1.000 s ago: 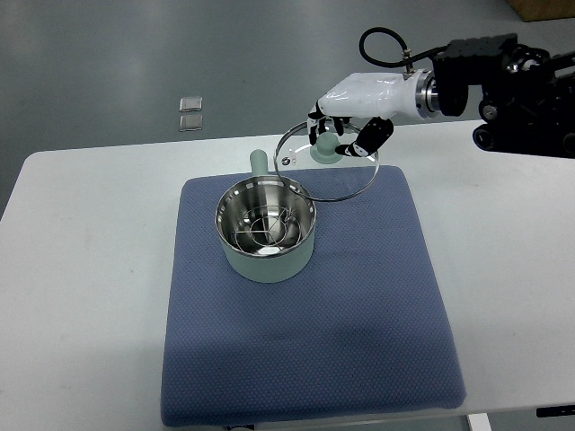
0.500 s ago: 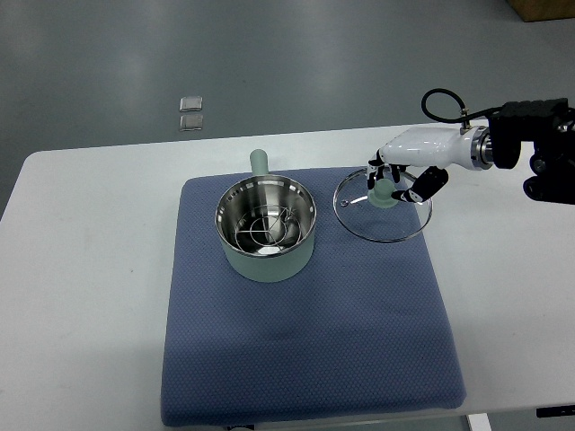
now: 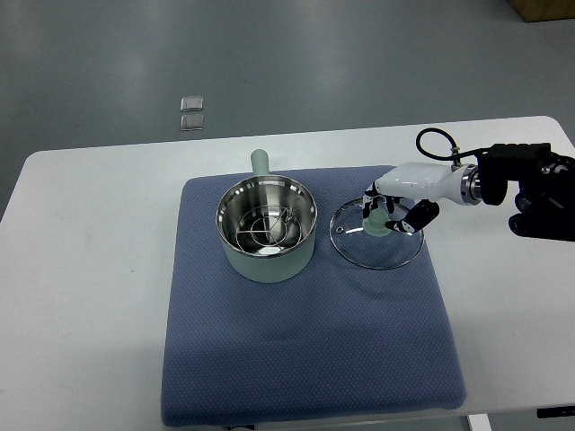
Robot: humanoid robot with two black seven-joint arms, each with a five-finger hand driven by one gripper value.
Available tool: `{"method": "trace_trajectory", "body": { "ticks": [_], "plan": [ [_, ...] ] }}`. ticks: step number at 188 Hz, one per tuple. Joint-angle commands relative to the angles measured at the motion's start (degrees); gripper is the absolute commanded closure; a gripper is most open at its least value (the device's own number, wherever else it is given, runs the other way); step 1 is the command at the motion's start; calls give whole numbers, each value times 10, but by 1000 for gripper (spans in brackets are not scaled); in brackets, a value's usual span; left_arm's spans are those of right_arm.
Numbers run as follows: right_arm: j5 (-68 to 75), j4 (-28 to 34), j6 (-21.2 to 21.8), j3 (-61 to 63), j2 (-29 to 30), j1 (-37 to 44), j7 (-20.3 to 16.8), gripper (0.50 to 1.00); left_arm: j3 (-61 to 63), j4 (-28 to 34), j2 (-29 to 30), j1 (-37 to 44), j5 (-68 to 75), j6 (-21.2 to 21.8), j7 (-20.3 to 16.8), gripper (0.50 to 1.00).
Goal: Open lid and place right of pot
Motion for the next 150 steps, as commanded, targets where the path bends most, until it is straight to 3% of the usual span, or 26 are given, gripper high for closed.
{"method": "trace_trajectory", "body": {
  "ticks": [1,60,61,63,80,81,91,100,109,110,150],
  "plan": [
    [0,-4,0,6,11,-11,-1,1000,0,0,0,0,0,0,0,500],
    [2,-6,1,40,13,-34,0,1000,0,0,0,0,0,0,0,500],
    [2,-6,1,42,11,-36,1,787,-1,0,0,0,0,1,0,500],
    [2,-6,1,42,11,-36,1,767,-1,0,0,0,0,0,0,500],
    [2,-6,1,42,10,-36,1,742,0,0,0,0,0,0,0,500],
    [3,-6,1,42,9,-36,2,710,-1,0,0,0,0,0,0,500],
    [4,-6,2,42,7,-35,3,695,0,0,0,0,0,0,0,500],
    [4,-6,3,42,6,-33,3,638,-1,0,0,0,0,0,0,500],
    [4,-6,3,42,6,-33,3,638,-1,0,0,0,0,0,0,500],
    [6,-6,5,43,4,-32,4,605,-1,0,0,0,0,0,0,500],
    [15,-6,5,69,-33,-35,9,611,-1,0,0,0,0,0,0,500]
  ]
}}
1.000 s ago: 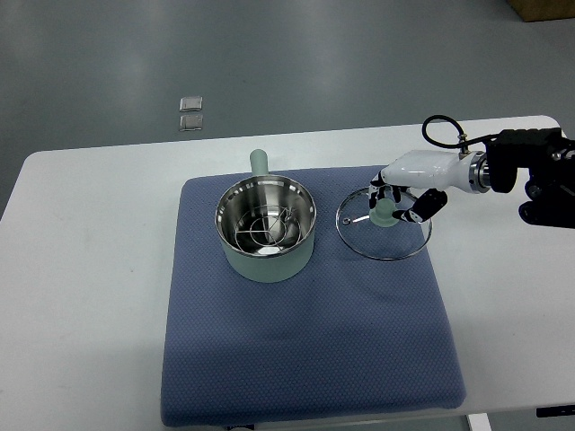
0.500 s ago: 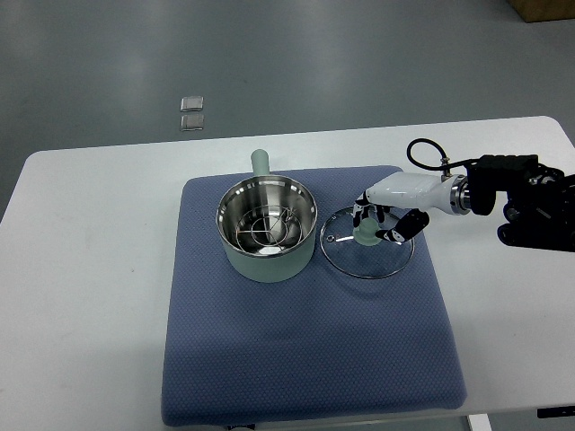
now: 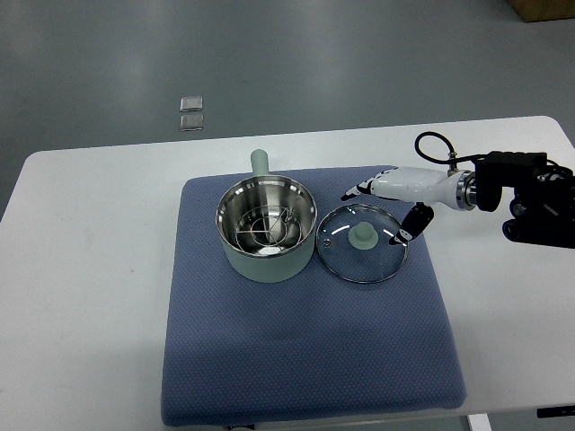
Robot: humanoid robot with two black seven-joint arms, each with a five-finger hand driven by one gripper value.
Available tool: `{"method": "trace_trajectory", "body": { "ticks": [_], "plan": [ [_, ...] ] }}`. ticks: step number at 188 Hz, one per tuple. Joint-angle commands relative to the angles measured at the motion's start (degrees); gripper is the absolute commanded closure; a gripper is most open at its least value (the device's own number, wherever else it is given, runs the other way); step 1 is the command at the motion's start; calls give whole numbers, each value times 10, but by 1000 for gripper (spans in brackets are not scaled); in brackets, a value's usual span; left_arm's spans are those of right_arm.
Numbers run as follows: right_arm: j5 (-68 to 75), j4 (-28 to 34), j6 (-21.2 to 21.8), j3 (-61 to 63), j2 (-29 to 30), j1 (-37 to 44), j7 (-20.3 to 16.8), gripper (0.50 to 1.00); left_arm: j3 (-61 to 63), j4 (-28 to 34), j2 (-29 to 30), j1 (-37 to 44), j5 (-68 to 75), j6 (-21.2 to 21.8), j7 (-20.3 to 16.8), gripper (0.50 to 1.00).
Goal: Open lid and place right of pot
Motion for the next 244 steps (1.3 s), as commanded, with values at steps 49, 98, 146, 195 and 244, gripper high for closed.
{"method": "trace_trajectory", "body": {
  "ticks": [49,98,146,195,244],
  "plan": [
    [66,-20,51,222,-90,-101,1,619,0,0,0,0,0,0,0,500],
    [91,-83,130,590,-69,-307,-6,632,0,0,0,0,0,0,0,500],
    [138,-94,170,832,9,-450,-17,640,0,0,0,0,0,0,0,500],
    [158,-97,187,1032,130,-524,-63,644,0,0,0,0,0,0,0,500],
    [160,-90,186,1156,251,-583,-59,597,0,0,0,0,0,0,0,500]
  ]
}}
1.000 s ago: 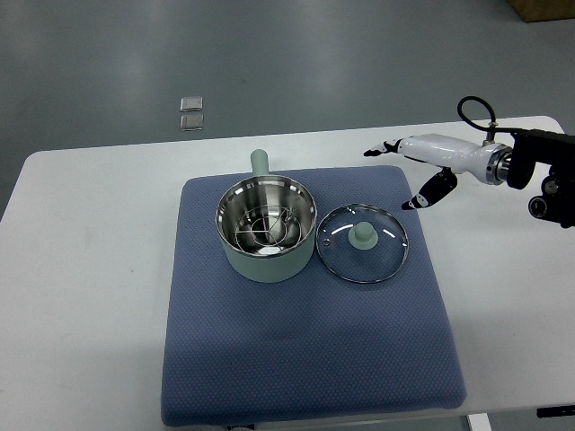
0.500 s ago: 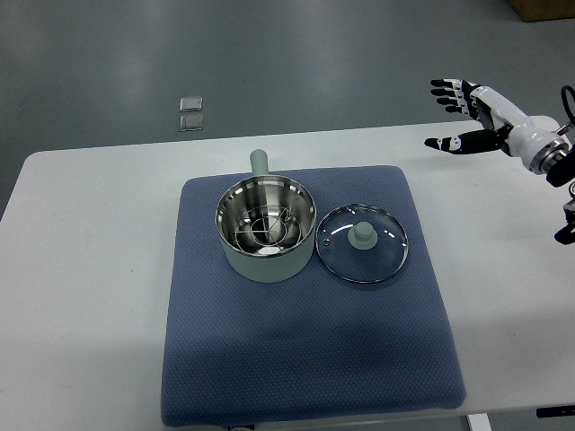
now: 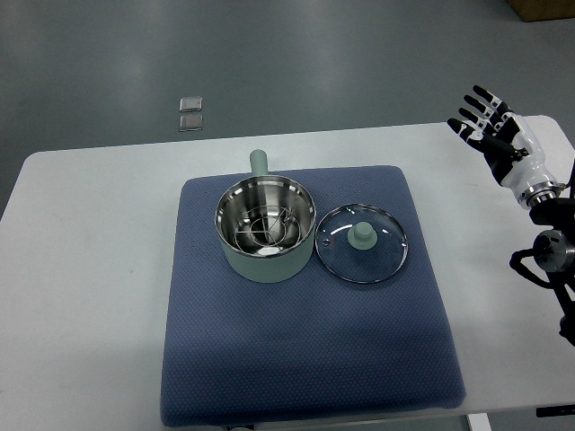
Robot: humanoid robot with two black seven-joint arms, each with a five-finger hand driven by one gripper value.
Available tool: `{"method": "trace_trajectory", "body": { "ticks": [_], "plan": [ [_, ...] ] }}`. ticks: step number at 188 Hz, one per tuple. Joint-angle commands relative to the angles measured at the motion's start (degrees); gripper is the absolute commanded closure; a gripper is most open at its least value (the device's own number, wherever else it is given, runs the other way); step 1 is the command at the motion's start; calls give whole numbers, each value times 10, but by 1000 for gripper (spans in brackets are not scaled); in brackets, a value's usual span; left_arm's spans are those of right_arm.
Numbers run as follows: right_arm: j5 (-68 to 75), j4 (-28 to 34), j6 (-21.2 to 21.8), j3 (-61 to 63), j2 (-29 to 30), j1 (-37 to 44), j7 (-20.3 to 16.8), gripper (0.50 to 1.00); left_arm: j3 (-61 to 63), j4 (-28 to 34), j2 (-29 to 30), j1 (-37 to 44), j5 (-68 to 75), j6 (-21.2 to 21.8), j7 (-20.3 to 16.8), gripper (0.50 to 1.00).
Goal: Open lid and place right of pot
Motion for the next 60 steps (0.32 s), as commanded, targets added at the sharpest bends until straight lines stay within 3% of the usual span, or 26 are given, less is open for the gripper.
{"method": "trace_trajectory", "body": {
  "ticks": [1,11,60],
  "plan": [
    [2,5,0,38,46,-28,7,589,0,0,0,0,0,0,0,500],
    [2,5,0,39,57,-36,14,570,1,0,0,0,0,0,0,500],
    [2,5,-2,34,78,-44,33,570,1,0,0,0,0,0,0,500]
  ]
}}
